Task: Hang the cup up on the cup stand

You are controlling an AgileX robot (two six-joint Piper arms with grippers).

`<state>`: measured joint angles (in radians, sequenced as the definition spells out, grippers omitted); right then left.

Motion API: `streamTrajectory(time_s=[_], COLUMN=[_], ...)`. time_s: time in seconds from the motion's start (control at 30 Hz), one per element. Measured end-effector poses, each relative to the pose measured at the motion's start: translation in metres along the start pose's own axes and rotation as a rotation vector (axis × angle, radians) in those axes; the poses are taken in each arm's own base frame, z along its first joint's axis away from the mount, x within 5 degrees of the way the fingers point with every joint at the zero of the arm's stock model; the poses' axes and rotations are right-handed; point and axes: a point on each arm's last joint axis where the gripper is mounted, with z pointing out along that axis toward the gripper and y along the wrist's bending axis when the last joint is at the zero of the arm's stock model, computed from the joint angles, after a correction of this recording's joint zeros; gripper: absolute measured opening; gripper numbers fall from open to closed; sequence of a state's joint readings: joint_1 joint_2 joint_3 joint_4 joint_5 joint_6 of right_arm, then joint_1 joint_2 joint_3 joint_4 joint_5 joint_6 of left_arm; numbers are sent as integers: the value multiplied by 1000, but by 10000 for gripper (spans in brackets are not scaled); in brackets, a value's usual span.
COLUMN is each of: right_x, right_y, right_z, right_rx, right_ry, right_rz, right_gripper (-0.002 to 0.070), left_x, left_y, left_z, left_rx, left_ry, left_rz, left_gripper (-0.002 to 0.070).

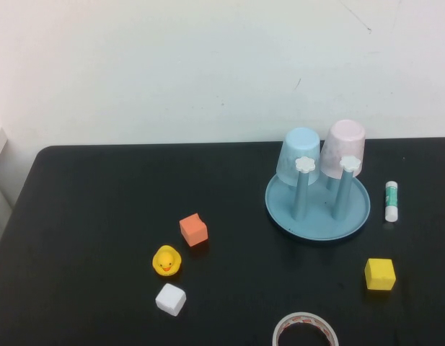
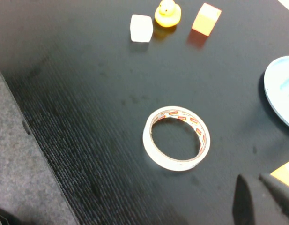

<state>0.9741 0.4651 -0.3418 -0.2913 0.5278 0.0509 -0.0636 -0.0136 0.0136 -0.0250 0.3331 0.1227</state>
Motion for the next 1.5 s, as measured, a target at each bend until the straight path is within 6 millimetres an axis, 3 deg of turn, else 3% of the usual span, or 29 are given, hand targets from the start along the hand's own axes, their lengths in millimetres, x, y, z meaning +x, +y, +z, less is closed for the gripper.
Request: streamTrajectory(time_s=[0.23, 1.0, 1.5], right_x=[0, 0, 0], right_y=[0, 0, 0], right_z=[0, 0, 0], right_rx=[0, 0, 0], right_ry=[0, 0, 0], right_rz=[0, 0, 0], right_gripper=[-1, -1, -1], left_x=[0, 0, 0], left_y=[-2, -1, 0], left_z=[0, 0, 0], left_rx=[23, 8, -2], left_ry=[0, 4, 1], left_rz=[52, -142, -118], left_gripper=[0, 0, 0])
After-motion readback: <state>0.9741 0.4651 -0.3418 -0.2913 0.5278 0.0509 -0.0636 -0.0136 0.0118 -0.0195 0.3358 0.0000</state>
